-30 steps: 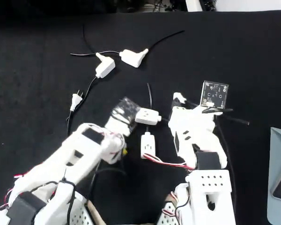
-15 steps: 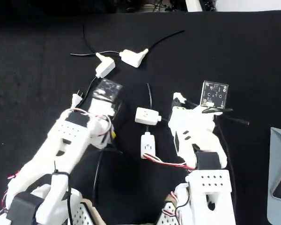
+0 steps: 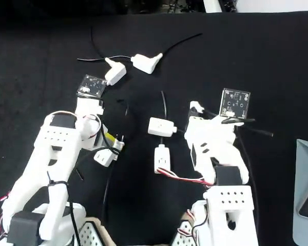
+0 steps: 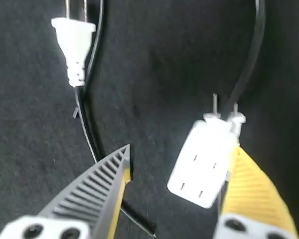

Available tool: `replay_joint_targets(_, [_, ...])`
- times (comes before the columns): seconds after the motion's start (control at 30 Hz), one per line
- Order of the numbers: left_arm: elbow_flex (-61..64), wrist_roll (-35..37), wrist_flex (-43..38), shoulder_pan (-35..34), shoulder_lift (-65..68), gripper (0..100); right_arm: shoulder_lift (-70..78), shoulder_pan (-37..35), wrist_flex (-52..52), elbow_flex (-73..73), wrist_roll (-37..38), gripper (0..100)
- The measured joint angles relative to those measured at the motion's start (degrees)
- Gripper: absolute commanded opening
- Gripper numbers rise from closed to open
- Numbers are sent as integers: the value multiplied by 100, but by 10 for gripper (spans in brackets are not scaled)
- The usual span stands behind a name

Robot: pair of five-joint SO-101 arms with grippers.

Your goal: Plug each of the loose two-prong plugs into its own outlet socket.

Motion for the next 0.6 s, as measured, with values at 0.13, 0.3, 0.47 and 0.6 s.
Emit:
replay_joint_targets(0.13, [-185, -44, 378, 343, 0, 225, 0, 0, 0, 0, 0, 13])
replay_joint_targets(0.3, [-149, -44, 492, 879, 44, 224, 0, 0, 0, 0, 0, 13])
replay_joint_targets(0.47, [466, -44, -79, 958, 53, 220, 0, 0, 0, 0, 0, 13])
replay_joint_targets(0.6, [862, -70, -589, 976, 44, 216, 0, 0, 0, 0, 0, 13])
